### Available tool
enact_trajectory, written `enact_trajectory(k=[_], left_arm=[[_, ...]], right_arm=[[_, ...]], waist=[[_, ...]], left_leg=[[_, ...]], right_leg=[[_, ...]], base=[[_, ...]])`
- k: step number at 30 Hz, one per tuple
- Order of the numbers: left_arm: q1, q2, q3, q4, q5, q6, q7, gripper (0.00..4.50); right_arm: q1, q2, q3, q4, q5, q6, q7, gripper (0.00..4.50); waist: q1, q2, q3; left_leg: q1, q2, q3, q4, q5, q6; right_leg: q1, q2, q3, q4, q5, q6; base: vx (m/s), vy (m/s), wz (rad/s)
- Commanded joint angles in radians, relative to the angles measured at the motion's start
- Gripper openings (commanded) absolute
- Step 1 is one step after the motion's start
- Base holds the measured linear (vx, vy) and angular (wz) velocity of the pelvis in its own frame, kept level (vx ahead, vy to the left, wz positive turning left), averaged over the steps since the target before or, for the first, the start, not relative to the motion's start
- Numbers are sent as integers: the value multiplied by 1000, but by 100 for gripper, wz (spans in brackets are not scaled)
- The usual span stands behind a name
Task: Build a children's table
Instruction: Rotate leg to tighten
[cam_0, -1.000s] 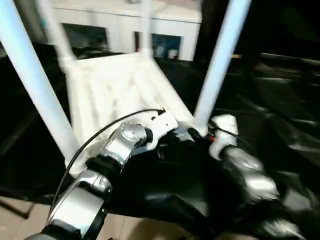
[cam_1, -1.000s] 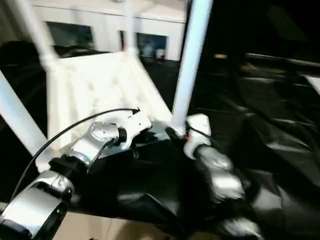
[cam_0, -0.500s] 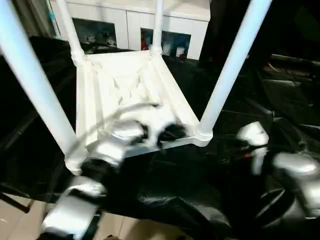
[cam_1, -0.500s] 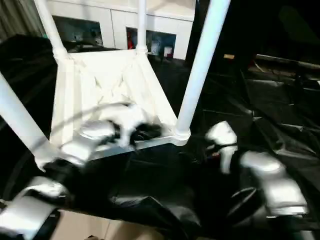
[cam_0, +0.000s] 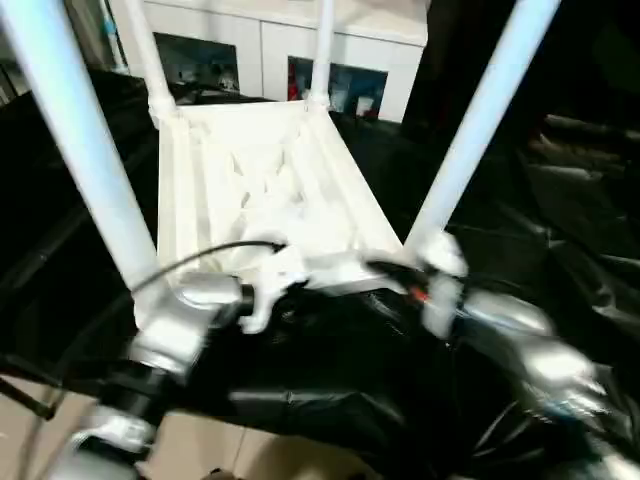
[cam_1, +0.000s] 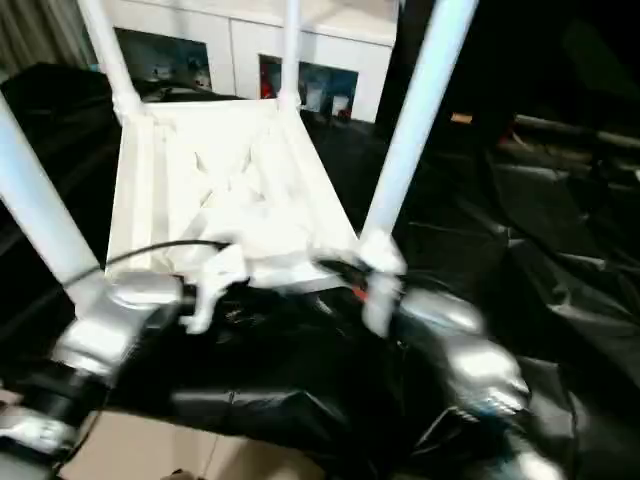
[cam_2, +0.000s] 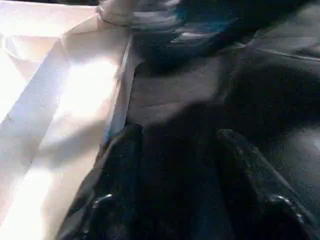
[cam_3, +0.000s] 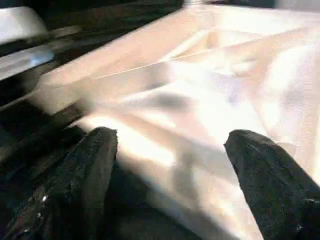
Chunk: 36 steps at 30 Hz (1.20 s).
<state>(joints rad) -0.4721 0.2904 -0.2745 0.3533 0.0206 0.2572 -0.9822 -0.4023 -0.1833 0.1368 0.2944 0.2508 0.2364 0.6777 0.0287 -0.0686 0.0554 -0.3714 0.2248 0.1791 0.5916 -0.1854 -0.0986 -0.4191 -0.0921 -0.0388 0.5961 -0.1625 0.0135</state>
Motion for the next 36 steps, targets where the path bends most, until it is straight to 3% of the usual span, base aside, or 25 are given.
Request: enact_trajectory(k=[1, 4, 7, 14, 17, 18, 20, 23, 29, 36], left_arm=[[0, 10, 6, -9, 39, 19, 75, 277], [8, 12, 1, -16, 54, 38, 110, 287], [21, 18, -16, -25, 88, 22, 130, 321], [35, 25, -35, -19, 120, -13, 159, 366], [46, 30, -40, -35, 97, -46, 145, 370], [49, 30, -39, -42, 88, -60, 135, 402], [63, 28, -32, -66, 50, -69, 88, 406], [73, 34, -34, -88, 27, -49, 46, 440], [64, 48, -48, -68, 62, -77, 74, 440], [75, 60, -42, -72, 19, -129, 21, 440]], right_arm=[[-35, 35, -41, 75, -11, -44, -74, 379], [-80, 89, -59, 142, 9, -73, -123, 379], [-149, 147, -128, 238, 34, -124, -240, 379], [-222, 163, -216, 363, 49, -175, -353, 379], [-254, 158, -260, 430, 49, -214, -402, 379], [-260, 156, -265, 444, 49, -225, -407, 379], [-270, 155, -275, 470, 48, -249, -415, 379], [-279, 154, -288, 497, 47, -267, -428, 379], [-299, 131, -315, 548, 32, -321, -497, 379], [-335, 73, -377, 630, 33, -368, -574, 379]], waist=[[-10, 1, -64], [-12, 2, -65], [-16, -1, -67], [-23, 4, -72], [-22, 5, -72], [-20, 5, -71], [-18, 4, -73], [-18, 9, -74], [-17, 9, -73], [0, 12, -74]], left_leg=[[9, 3, 10, -79, -243, -14], [9, 3, 8, -79, -234, -12], [9, 1, 10, -77, -220, -12], [12, 0, 12, -73, -182, -2], [13, -1, 13, -71, -184, -4], [13, -1, 14, -71, -189, -3], [12, -2, 14, -70, -181, -1], [13, -1, 15, -70, -160, 3], [16, -1, 16, -69, -187, 1], [19, -3, 18, -68, -187, -10]], right_leg=[[38, -27, 25, -66, -308, -162], [40, -26, 25, -63, -293, -160], [39, -26, 26, -60, -275, -164], [41, -21, 25, -48, -180, -183], [41, -20, 25, -46, -162, -197], [41, -20, 25, -47, -163, -198], [44, -21, 25, -44, -156, -199], [45, -18, 24, -39, -112, -212], [44, -19, 25, -43, -151, -203], [42, -17, 25, -40, -142, -195]], base=[[0, 0, 0], [0, 0, 0], [0, 0, 0], [0, 0, 0], [0, 0, 0], [0, 0, 0], [0, 0, 0], [0, 0, 0], [0, 0, 0], [0, 0, 0]])
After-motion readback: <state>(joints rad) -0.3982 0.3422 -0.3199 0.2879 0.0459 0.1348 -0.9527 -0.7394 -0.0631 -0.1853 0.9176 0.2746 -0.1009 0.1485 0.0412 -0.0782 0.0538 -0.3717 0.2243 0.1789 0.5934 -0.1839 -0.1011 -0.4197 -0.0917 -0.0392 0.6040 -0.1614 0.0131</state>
